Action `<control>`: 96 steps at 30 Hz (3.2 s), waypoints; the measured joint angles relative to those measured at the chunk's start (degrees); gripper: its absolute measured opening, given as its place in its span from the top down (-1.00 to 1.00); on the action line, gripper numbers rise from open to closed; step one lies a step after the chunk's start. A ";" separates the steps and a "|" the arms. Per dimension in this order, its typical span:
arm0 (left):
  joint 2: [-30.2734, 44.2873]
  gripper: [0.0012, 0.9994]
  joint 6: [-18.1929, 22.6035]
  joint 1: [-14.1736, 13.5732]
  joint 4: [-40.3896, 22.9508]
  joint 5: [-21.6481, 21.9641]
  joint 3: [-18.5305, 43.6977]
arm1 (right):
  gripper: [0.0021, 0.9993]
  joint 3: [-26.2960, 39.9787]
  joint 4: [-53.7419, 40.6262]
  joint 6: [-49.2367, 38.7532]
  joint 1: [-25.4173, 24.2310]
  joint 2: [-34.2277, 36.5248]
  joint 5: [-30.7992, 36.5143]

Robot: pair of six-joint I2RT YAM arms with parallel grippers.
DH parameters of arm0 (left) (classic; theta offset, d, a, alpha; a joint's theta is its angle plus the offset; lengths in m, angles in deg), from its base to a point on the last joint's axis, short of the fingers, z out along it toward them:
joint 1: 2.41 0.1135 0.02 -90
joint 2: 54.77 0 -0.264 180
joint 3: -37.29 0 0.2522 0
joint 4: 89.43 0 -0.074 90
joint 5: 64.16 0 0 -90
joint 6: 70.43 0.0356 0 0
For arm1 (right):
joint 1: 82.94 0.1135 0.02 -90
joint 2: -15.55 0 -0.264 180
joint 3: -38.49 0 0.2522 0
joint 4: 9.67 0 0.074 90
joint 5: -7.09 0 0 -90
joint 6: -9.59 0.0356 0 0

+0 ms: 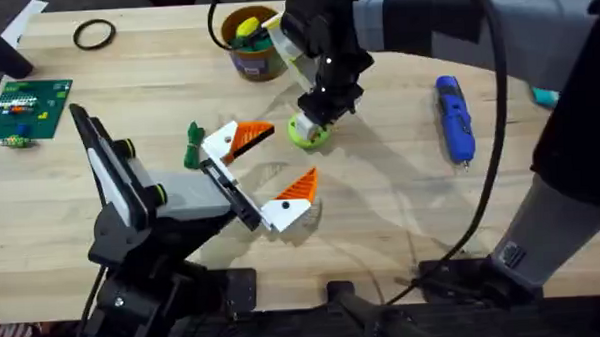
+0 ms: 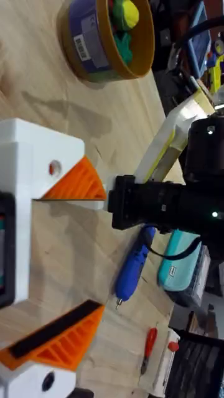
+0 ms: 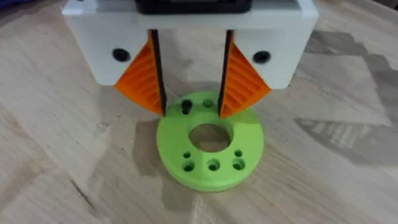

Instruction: Pick up the gripper from the table and insert it into the empty holder that is missing its gripper. Then pick up a screw, insert it into the mounting hole, and use the screwdriver to tighten it. Finally, clean up the table by picking up the vegetable and placing it into the bucket.

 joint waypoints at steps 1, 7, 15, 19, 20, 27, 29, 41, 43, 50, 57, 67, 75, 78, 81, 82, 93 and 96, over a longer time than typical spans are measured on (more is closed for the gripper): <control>0.00 -0.97 0.00 0.00 0.00 0.00 0.00 | -0.03 0.00 -0.14 0.00 0.00 0.00 0.45; 0.00 -0.97 0.00 0.00 0.00 0.00 0.00 | -0.03 0.00 -0.74 0.00 0.00 0.00 1.95; 0.02 -0.97 0.00 0.00 0.00 0.00 0.00 | -0.03 0.00 0.20 0.00 0.65 0.00 2.49; 0.00 -0.97 0.00 0.00 0.00 0.00 0.00 | -0.03 0.00 0.26 0.00 1.13 0.00 2.52; 0.02 -0.97 0.00 0.00 0.00 0.00 0.00 | -0.03 0.00 0.24 0.00 1.21 0.00 2.52; 0.00 -0.97 0.00 0.00 0.00 0.00 0.00 | 0.12 0.00 0.27 -0.20 1.33 0.00 2.72; 0.00 -0.97 0.00 0.00 0.00 0.00 0.00 | 0.17 0.00 0.37 -0.17 1.31 0.00 2.73; 0.00 -0.97 0.00 0.00 0.00 0.00 0.00 | 0.35 0.00 0.40 -0.18 1.33 0.00 2.89; 0.00 -0.97 0.00 0.00 0.00 0.00 0.00 | 0.35 0.00 0.39 -0.20 1.33 0.00 2.93; 0.00 -0.97 0.00 0.00 0.00 0.00 0.00 | 0.34 0.35 -0.13 -0.20 1.33 0.00 2.91; 0.02 -0.97 0.00 0.00 0.00 0.00 0.00 | 0.34 0.35 -0.24 -0.20 1.33 0.00 2.89; 0.02 -0.97 0.00 0.00 0.00 0.00 0.00 | 0.54 0.35 0.16 -0.17 1.61 -0.02 2.87; 0.00 -0.97 0.00 0.00 0.00 0.00 0.00 | 0.70 0.35 0.26 -0.18 1.62 -0.02 2.89; 0.00 -0.97 0.00 0.00 0.00 0.00 0.00 | 0.79 0.35 0.37 -0.18 1.62 0.00 2.89; 0.00 -0.97 0.00 0.00 0.00 0.00 0.00 | 0.94 0.35 0.64 -0.27 1.62 0.00 2.91; 0.02 -0.97 0.00 0.00 0.00 0.00 0.00 | 0.98 0.35 0.79 -0.22 1.62 -0.02 2.89; 0.00 -0.97 0.00 0.00 0.00 0.00 0.00 | 1.00 0.37 1.45 -0.17 1.62 0.00 2.91; 0.02 -0.97 0.00 0.00 0.00 0.00 0.00 | 1.00 0.56 1.07 -0.17 1.62 -0.02 2.90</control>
